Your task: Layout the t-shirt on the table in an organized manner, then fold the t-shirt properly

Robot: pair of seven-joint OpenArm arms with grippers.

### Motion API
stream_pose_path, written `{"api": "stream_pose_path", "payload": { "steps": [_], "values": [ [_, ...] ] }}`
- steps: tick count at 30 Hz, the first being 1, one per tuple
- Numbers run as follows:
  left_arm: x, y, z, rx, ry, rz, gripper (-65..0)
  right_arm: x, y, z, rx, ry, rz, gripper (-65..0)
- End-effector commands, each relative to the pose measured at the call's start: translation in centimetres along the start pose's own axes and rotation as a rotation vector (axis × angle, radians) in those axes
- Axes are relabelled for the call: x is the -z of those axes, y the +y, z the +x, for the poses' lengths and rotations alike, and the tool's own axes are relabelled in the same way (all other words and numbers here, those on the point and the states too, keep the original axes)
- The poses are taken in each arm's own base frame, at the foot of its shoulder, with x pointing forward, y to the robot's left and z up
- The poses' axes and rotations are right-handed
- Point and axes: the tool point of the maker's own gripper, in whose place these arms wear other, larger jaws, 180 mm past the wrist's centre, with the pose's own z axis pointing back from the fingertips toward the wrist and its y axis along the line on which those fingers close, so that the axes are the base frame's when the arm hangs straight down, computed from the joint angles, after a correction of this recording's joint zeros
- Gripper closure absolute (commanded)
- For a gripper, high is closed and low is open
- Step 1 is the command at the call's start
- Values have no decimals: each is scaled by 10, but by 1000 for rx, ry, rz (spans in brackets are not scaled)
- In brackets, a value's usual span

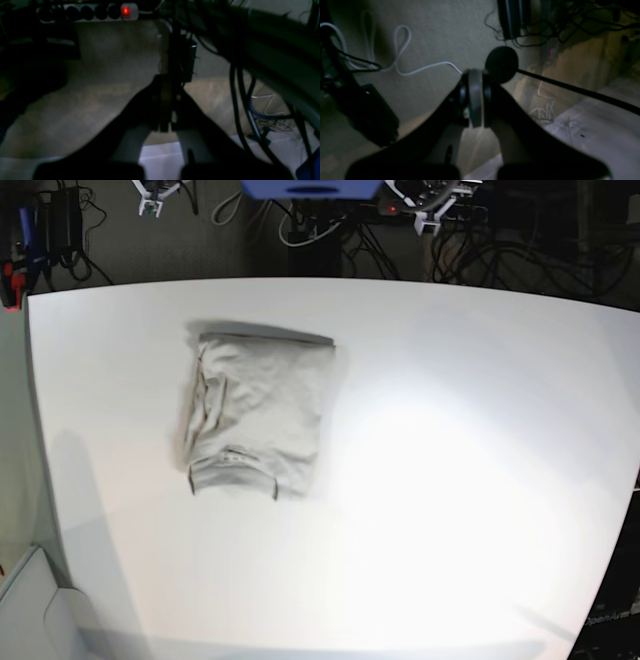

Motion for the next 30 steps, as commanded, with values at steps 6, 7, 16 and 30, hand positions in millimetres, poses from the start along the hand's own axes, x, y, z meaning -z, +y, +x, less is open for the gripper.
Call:
{"api": "stream_pose_path", "payload": {
  "steps": [6,7,16,30],
  "values": [
    [0,13,22,10,-45,16,0,-2,16,16,30,-23,-3,0],
    [0,13,22,10,-45,16,0,-3,18,17,31,-24,1,0],
    [0,4,28,-24,-81,6,0,-5,41,17,68,-26,120,0],
    [0,2,8,-66,-44,8,0,1,30,20,58,-34,119,0]
  ]
}}
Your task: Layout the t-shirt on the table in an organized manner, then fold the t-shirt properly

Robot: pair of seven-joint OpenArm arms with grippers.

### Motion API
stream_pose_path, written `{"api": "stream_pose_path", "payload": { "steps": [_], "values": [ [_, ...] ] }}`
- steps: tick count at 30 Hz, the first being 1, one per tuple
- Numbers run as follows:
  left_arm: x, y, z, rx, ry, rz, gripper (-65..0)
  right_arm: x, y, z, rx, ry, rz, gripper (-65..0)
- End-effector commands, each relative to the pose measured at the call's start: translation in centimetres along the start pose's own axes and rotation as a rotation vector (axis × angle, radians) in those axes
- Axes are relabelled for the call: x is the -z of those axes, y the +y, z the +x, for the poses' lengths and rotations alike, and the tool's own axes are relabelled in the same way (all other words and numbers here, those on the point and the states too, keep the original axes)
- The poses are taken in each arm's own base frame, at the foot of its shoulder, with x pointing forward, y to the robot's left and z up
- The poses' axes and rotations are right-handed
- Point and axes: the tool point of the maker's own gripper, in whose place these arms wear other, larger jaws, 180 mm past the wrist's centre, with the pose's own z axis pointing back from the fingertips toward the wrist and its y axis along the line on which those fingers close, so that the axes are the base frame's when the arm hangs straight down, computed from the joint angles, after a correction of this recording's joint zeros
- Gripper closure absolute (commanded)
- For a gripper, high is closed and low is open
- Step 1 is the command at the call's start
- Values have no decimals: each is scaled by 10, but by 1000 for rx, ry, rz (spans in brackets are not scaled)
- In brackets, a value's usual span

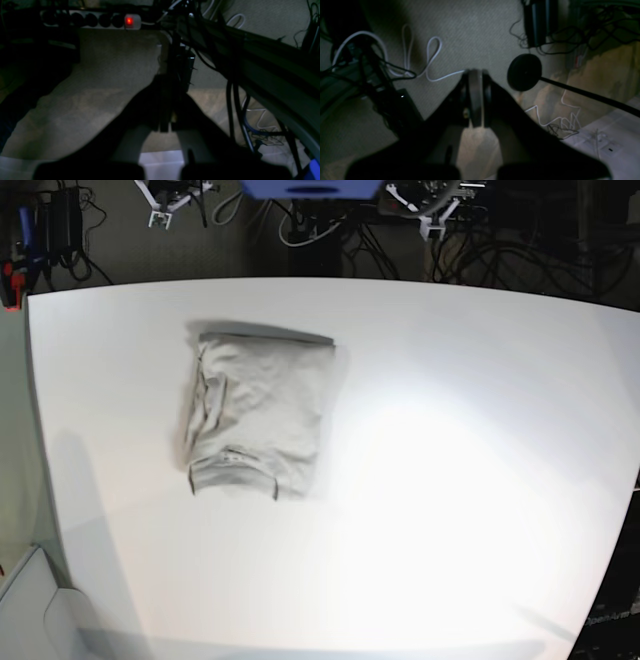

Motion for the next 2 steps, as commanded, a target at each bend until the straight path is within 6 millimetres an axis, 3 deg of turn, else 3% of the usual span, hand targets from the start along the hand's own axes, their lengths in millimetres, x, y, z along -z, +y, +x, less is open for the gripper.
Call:
{"api": "stream_pose_path", "payload": {
  "steps": [1,2],
  "values": [
    [0,1,4,0,-14,-2,0,-1,-1,-1,0,-8,-1,0],
    [0,1,4,-3,-14,-1,0,-1,-1,-1,-4,-8,0,0]
  ]
}}
